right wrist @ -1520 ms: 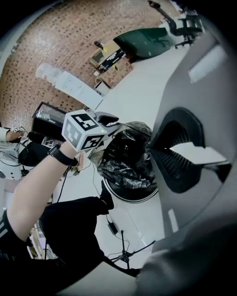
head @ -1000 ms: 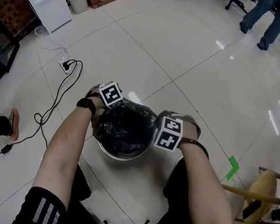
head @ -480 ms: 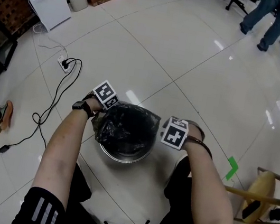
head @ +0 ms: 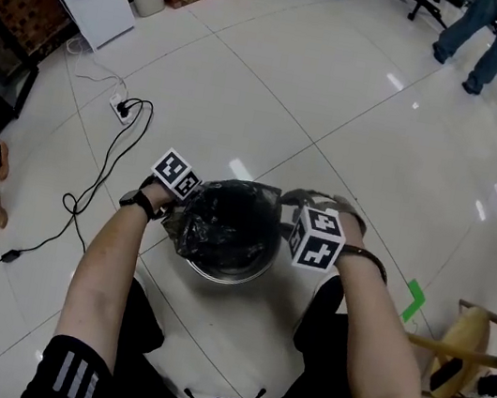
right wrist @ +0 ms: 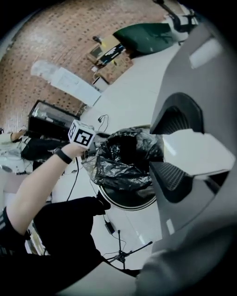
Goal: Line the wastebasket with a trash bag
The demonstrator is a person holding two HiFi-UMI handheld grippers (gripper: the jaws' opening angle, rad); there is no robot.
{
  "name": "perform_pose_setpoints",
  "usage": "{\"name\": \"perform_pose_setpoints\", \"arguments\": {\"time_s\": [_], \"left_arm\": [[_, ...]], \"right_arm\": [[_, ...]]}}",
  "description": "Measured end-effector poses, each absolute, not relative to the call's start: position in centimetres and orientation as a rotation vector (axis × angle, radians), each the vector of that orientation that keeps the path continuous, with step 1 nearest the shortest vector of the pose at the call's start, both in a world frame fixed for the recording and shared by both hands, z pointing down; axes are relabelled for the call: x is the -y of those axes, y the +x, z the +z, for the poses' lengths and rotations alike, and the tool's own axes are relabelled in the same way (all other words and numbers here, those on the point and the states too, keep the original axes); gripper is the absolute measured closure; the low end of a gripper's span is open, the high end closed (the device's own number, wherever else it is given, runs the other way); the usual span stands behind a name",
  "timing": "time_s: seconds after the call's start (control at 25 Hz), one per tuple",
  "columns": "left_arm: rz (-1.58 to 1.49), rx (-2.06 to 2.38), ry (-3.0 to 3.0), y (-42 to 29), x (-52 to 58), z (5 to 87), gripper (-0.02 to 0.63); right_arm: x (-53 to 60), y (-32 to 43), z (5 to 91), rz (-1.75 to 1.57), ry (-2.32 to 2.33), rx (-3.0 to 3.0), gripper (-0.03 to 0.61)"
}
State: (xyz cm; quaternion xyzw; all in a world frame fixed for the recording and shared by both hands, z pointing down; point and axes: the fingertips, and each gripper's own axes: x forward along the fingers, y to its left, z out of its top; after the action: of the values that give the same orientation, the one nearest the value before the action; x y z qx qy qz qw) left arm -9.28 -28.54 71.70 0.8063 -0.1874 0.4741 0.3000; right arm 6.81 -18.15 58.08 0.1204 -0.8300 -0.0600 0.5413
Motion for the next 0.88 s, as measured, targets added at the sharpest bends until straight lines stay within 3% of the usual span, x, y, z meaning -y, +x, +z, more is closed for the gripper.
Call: {"name": "perform_pose_setpoints", "arguments": {"time_s": [0.28, 0.4, 0.44, 0.88], "left_arm": [[1.233, 0.526, 2.15, -9.9, 28.2, 71.3, 0.499], [1.229, 0.522, 2.157, -9.9, 28.1, 71.4, 0.499], [1.234, 0.516, 2.16, -10.0, 28.0, 71.5, 0.499], [0.935, 0.541, 2.045, -10.5, 28.1, 72.5, 0.485]], "right_arm": [[17.2, 4.3, 62.8, -0.336, 0.199, 1.797, 0.38], [17.8, 5.8, 63.0, -0.301, 0.228, 1.758, 0.556], [17.7, 6.2, 62.7, -0.272, 0.224, 1.77, 0.571], [16.4, 11.0, 65.8, -0.01, 0.26, 1.748, 0.572]]}}
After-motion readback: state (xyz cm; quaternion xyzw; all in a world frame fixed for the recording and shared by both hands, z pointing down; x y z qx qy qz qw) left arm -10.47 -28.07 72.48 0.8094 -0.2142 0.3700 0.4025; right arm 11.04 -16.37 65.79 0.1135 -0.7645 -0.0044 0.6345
